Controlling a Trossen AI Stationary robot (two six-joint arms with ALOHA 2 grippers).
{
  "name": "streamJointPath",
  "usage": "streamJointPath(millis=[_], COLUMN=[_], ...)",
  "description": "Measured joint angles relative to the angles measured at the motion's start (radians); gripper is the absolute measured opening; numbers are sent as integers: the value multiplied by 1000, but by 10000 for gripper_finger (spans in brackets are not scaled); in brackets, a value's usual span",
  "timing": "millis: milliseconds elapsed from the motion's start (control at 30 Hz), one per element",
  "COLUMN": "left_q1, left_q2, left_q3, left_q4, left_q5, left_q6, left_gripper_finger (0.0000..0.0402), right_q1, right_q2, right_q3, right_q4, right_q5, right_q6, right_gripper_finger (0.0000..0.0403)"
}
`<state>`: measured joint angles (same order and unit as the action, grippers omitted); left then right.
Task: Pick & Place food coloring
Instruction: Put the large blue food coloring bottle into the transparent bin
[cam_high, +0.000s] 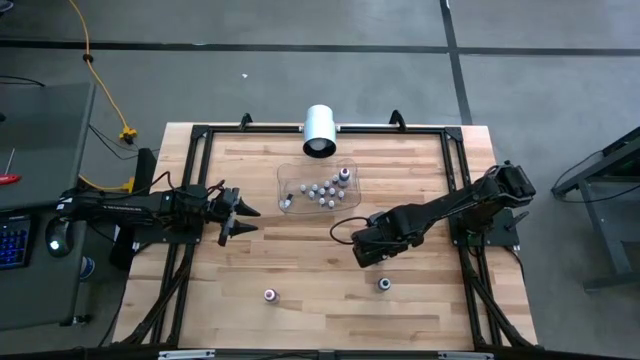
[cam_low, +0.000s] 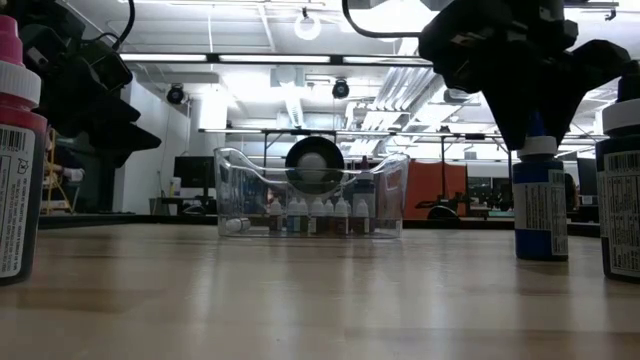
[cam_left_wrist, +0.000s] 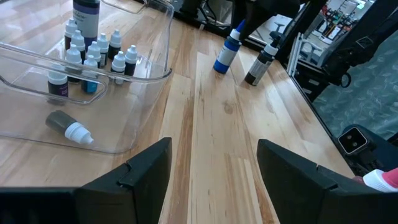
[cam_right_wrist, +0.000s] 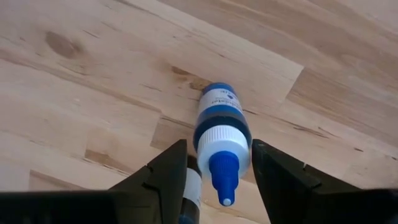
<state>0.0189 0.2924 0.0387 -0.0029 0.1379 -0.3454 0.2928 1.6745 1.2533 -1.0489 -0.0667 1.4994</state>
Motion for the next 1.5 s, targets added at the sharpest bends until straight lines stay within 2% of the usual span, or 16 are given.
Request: streamJointPath(millis=[200, 500, 800, 1100, 1500], left_q1=[0, 0, 0, 0, 0], left_q2=[0, 0, 0, 0, 0], left_q3=[0, 0, 0, 0, 0], left_q4=[0, 0, 0, 0, 0], left_q5=[0, 0, 0, 0, 0], left_q6=[0, 0, 0, 0, 0], left_gripper_finger=[234, 234, 234, 234, 234], right_q1=[0, 0, 1, -8, -88], right_q2=[1, -4, 0, 0, 24], right_q3=[-32, -51, -24, 118, 459], right_q4=[48, 90, 77, -28, -214], right_q5=[-43, -64, -81, 14, 192], right_q6=[-6, -19, -49, -106, -263], right_gripper_finger=[163, 121, 116, 114, 113])
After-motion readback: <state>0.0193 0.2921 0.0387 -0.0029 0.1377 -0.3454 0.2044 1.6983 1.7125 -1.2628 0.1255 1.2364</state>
